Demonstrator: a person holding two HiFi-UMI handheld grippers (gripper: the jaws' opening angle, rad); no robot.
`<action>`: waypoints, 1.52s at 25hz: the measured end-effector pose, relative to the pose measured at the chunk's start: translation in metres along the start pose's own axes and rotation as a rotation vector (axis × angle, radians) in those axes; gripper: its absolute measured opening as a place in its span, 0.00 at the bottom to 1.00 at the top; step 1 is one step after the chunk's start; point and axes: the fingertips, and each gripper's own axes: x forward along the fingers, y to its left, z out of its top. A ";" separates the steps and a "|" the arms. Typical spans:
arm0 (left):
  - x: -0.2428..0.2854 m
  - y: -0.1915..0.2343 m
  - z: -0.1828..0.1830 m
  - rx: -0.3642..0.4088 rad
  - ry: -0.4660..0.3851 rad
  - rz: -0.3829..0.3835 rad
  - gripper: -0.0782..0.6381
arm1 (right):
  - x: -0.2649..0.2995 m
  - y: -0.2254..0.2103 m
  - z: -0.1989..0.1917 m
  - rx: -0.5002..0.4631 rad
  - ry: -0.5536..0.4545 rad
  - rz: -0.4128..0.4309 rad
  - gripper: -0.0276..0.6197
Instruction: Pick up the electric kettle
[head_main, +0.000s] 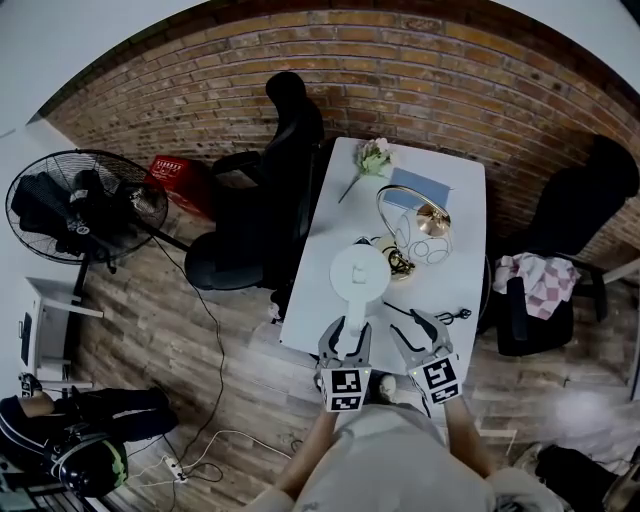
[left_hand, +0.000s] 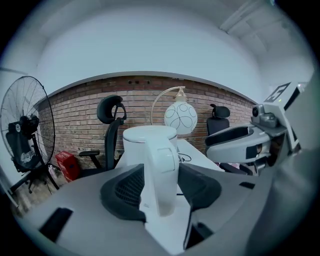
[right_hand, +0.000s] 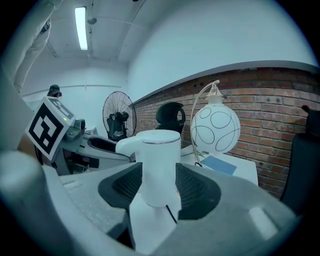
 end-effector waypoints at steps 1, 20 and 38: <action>-0.001 0.002 0.000 0.001 -0.003 -0.008 0.39 | 0.005 0.001 -0.002 -0.004 0.002 0.004 0.34; -0.002 0.027 0.001 0.086 0.005 -0.152 0.33 | 0.086 -0.006 -0.016 0.023 -0.039 0.010 0.79; -0.001 0.029 0.004 0.120 -0.014 -0.257 0.32 | 0.126 -0.001 -0.011 -0.019 -0.083 0.091 0.94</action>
